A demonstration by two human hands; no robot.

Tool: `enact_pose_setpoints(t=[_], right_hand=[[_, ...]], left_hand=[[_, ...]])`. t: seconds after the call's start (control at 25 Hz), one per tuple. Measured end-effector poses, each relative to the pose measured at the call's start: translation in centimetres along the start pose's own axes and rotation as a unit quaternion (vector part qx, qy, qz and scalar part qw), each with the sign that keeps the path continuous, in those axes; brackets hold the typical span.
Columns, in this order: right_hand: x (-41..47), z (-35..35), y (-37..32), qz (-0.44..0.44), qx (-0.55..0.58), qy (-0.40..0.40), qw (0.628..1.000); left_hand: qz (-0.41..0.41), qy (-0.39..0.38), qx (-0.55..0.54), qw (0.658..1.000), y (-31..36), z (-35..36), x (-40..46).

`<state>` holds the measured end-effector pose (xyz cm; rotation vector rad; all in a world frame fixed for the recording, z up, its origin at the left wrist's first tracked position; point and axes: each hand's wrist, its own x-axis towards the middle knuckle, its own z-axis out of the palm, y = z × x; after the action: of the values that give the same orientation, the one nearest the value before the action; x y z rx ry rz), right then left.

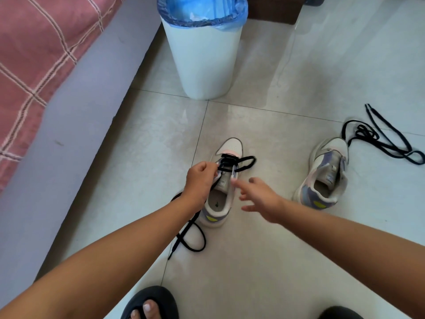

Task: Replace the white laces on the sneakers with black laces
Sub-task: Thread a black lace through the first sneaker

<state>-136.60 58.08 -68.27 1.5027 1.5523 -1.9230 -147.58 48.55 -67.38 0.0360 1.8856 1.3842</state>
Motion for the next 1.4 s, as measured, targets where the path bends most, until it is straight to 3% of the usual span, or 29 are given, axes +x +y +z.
enact_pose_setpoints(t=[0.08, 0.24, 0.36, 0.48, 0.56, 0.64, 0.8, 0.84, 0.96, 1.08, 1.16, 1.24, 1.4], right_hand=[[-0.1, 2.0, 0.8, -0.049, -0.069, 0.013, 0.996], [0.7, 2.7, 0.5, -0.122, -0.037, 0.184, 0.975], [0.6, 2.5, 0.7, -0.148, -0.041, 0.221, 0.963], [0.9, 1.7, 0.3, -0.15, -0.072, 0.244, 0.955], [1.2, 1.0, 0.2, -0.14, -0.078, 0.251, 0.955], [1.4, 0.4, 0.1, -0.126, -0.056, 0.25, 0.958], [1.4, -0.3, -0.5, -0.082, -0.017, 0.224, 0.971], [1.4, -0.4, -0.5, -0.08, -0.015, 0.217, 0.973], [1.2, -0.6, -0.6, -0.089, -0.02, 0.2, 0.976], [0.8, -0.4, -0.4, -0.111, -0.033, 0.186, 0.976], [0.5, -0.1, 0.0, -0.141, -0.053, 0.183, 0.972], [0.3, 0.0, 0.4, -0.171, -0.077, 0.184, 0.965], [0.4, -0.2, 0.5, -0.185, -0.105, 0.183, 0.96]], left_hand=[[0.014, -0.024, -0.007, 1.0, -0.1, 0.3, -0.6], [0.039, -0.061, 0.015, 0.997, 0.4, 0.1, -1.6], [0.066, -0.067, 0.042, 0.995, 0.9, -1.1, -3.4], [0.098, -0.151, 0.092, 0.979, 1.0, -3.9, -6.7], [0.065, -0.22, 0.129, 0.965, 0.4, -6.2, -8.4], [0.008, -0.242, 0.096, 0.965, -0.7, -8.9, -8.8], [-0.133, -0.175, 0.012, 0.975, -4.6, -14.7, -7.1], [-0.161, -0.192, 0.007, 0.968, -5.5, -15.9, -7.0], [-0.217, -0.229, 0.133, 0.94, -7.6, -18.5, -6.8], [-0.166, -0.168, 0.311, 0.921, -8.7, -19.2, -5.7], [-0.1, -0.163, 0.464, 0.865, -8.3, -18.6, -5.4], [-0.053, -0.193, 0.606, 0.77, -7.6, -17.1, -5.3], [-0.034, -0.204, 0.756, 0.621, -4.8, -13.3, -5.3]])
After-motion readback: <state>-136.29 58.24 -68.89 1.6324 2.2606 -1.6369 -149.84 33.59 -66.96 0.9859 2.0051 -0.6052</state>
